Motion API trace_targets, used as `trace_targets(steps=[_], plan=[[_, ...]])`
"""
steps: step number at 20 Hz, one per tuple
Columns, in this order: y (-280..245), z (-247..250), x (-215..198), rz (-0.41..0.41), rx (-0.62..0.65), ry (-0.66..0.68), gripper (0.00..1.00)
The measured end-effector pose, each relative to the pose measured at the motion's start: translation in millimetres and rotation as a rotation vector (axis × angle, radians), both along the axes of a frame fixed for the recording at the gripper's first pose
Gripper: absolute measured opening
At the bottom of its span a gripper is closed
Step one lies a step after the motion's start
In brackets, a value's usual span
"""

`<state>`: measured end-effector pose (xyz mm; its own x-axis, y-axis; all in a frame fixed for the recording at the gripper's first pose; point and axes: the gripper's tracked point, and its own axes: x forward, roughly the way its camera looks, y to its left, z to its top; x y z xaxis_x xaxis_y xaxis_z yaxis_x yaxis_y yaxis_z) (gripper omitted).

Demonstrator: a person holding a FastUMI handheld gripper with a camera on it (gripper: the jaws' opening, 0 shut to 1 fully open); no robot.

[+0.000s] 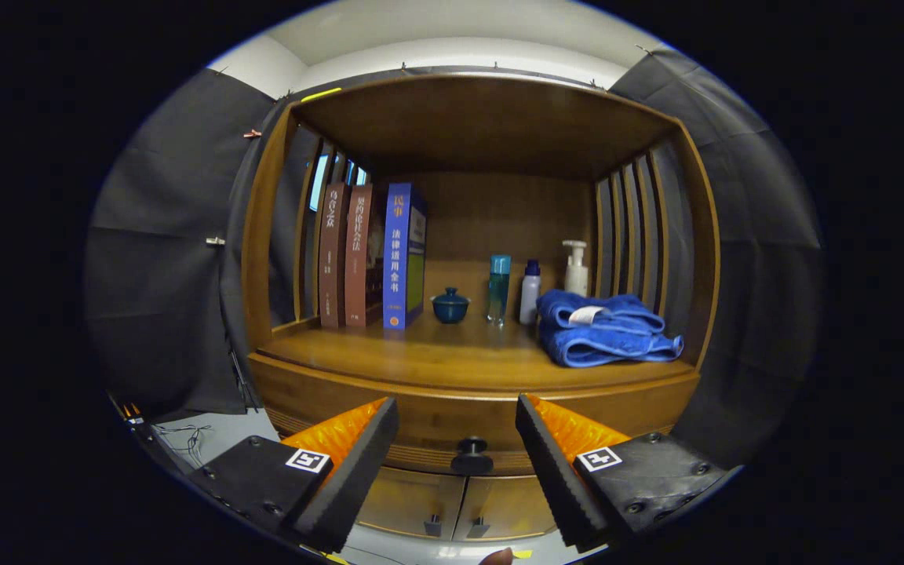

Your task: Pull open the drawer, take out the items inside it, and place them on the countertop above the cabinet.

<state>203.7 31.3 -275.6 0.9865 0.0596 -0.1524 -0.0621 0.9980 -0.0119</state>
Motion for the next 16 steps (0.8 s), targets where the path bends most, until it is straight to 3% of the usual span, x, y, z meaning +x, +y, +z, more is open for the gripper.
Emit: trace_targets(steps=[7,9,12,16], plan=[[-0.8,-66.5,22.5,-0.021,0.002,0.147,0.98],[-11.6,-76.0,31.4,-0.062,-0.007,0.154,0.87],[-17.1,-80.1,39.2,-0.090,0.058,0.165,0.52],[-18.8,-85.0,41.9,-0.098,0.031,0.162,0.52]])
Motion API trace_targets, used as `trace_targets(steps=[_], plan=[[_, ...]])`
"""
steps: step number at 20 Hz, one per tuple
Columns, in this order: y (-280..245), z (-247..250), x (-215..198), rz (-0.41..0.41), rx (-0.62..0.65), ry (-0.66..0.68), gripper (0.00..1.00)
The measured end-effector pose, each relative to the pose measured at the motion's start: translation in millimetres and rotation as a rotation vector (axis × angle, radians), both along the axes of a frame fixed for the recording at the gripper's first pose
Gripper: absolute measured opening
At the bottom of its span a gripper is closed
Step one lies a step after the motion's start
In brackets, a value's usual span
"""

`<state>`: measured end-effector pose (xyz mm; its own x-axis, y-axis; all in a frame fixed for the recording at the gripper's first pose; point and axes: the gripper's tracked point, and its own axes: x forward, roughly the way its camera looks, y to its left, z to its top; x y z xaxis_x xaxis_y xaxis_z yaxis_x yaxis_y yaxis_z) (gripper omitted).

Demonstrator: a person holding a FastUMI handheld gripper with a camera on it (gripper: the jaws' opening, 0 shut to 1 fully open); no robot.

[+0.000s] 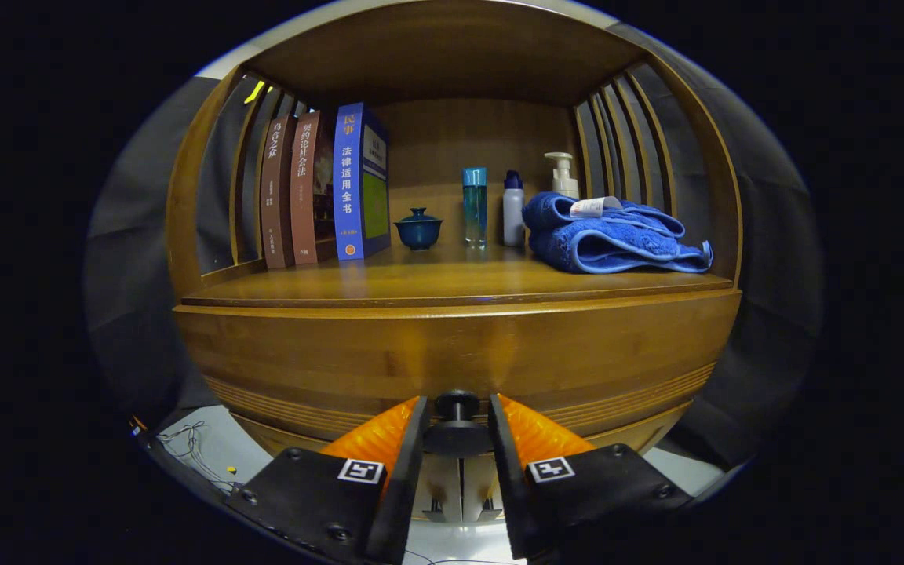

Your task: Pull open the drawer, take out the items inside it, and place them on the countertop above the cabinet.

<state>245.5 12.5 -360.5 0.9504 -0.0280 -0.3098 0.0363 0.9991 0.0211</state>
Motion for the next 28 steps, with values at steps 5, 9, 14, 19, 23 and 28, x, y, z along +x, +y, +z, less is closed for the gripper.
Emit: trace_targets(steps=[5,9,14,19,23,28], plan=[[-0.9,0.6,-1.2,-0.002,0.003,-0.003,0.33],[-1.2,0.9,-9.2,0.003,0.001,0.011,0.28],[-3.8,5.1,-44.0,0.004,0.012,0.008,0.29],[-4.4,10.0,-86.0,0.012,0.020,0.000,0.28],[-4.3,13.8,-112.5,0.014,0.013,-0.017,0.28],[-5.2,15.9,-139.1,0.016,0.018,-0.014,0.28]])
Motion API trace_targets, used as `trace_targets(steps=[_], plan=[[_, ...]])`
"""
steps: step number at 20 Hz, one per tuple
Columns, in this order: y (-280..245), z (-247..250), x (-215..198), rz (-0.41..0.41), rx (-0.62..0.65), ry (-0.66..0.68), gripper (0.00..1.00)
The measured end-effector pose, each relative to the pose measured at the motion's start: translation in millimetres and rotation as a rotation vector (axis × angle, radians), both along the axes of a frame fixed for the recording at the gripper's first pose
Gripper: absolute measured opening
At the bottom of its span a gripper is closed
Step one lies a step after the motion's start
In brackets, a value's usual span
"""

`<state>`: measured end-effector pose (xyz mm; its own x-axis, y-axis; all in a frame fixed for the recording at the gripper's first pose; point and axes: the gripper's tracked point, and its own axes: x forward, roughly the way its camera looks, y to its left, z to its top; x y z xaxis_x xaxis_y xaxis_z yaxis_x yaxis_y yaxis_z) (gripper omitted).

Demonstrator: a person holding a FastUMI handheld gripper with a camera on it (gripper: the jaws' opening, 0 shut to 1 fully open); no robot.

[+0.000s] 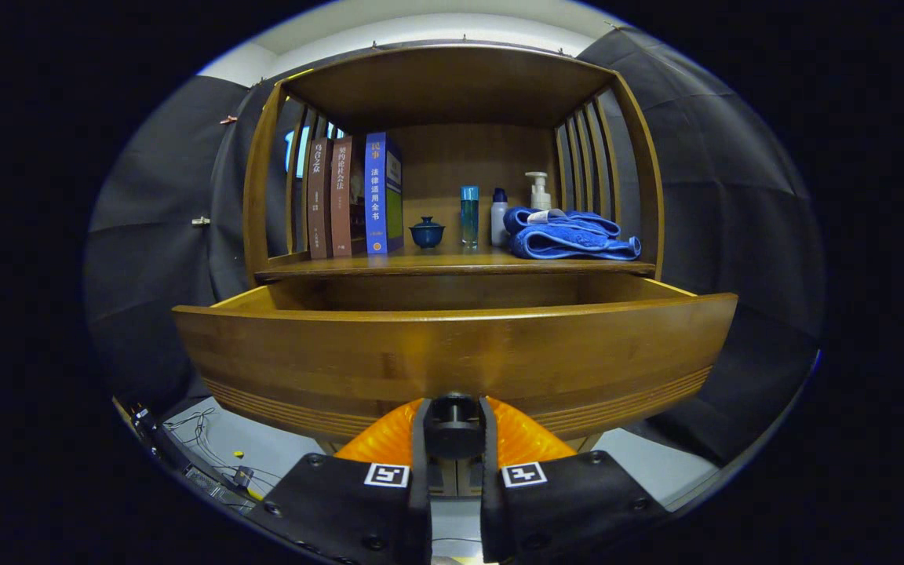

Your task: Pull open the drawer, take out the items inside it, and place them on the countertop above the cabinet.

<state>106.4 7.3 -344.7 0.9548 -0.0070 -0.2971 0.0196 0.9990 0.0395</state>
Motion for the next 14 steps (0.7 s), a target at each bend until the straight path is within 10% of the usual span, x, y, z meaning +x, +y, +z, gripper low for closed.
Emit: trace_targets(steps=[14], plan=[[1.1,-5.5,-30.1,0.011,-0.015,0.016,0.36]])
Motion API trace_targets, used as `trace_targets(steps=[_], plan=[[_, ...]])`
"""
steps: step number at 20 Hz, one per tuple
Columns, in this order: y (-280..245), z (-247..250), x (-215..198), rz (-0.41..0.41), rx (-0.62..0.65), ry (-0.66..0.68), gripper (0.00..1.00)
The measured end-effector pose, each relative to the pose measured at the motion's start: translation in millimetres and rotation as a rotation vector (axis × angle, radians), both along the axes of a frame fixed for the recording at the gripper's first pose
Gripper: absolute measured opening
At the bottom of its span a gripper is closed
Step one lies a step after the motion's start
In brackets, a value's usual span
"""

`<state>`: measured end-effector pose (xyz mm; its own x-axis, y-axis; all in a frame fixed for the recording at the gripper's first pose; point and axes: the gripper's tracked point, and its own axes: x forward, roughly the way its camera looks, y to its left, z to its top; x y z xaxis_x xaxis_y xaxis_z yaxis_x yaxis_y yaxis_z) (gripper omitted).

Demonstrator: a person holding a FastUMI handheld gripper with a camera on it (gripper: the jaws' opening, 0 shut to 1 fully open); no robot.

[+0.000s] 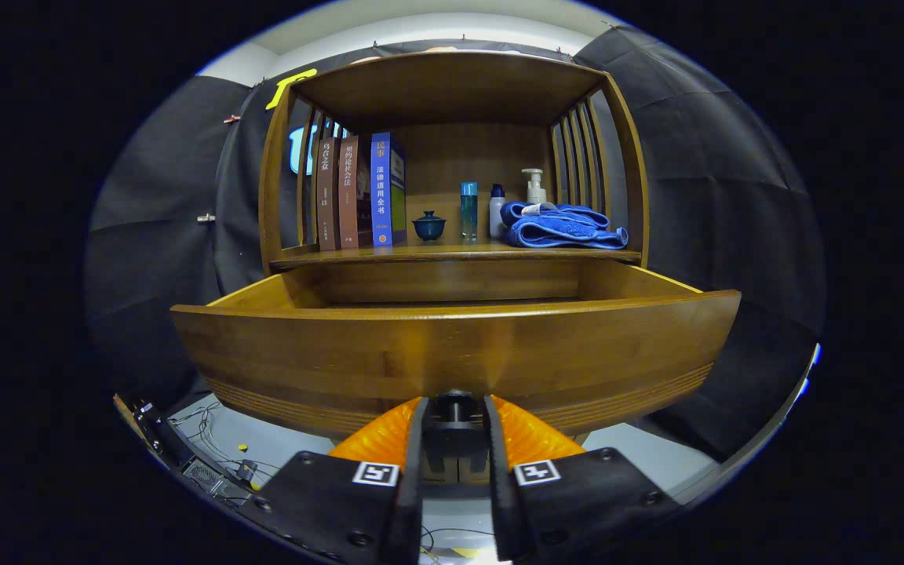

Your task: Pull open the drawer, take out the items inside it, and place them on the countertop above the cabinet.

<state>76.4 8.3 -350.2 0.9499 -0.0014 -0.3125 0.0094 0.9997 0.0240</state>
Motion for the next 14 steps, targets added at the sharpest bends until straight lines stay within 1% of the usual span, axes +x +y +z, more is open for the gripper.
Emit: trace_targets(steps=[1,3,5,8,10,13,14], plan=[[2.2,6.0,-0.7,0.012,-0.012,-0.016,0.44],[3.5,22.2,-2.5,0.032,-0.046,-0.055,0.72],[-1.5,40.8,-7.4,0.024,-0.084,-0.101,1.00],[-3.7,66.3,-13.8,0.038,-0.108,-0.123,0.99],[-4.8,84.9,-14.9,0.054,-0.102,-0.122,0.99],[-6.4,115.7,-6.7,0.050,-0.021,-0.136,0.98],[-11.4,125.8,-0.9,0.027,0.000,-0.139,0.98]])
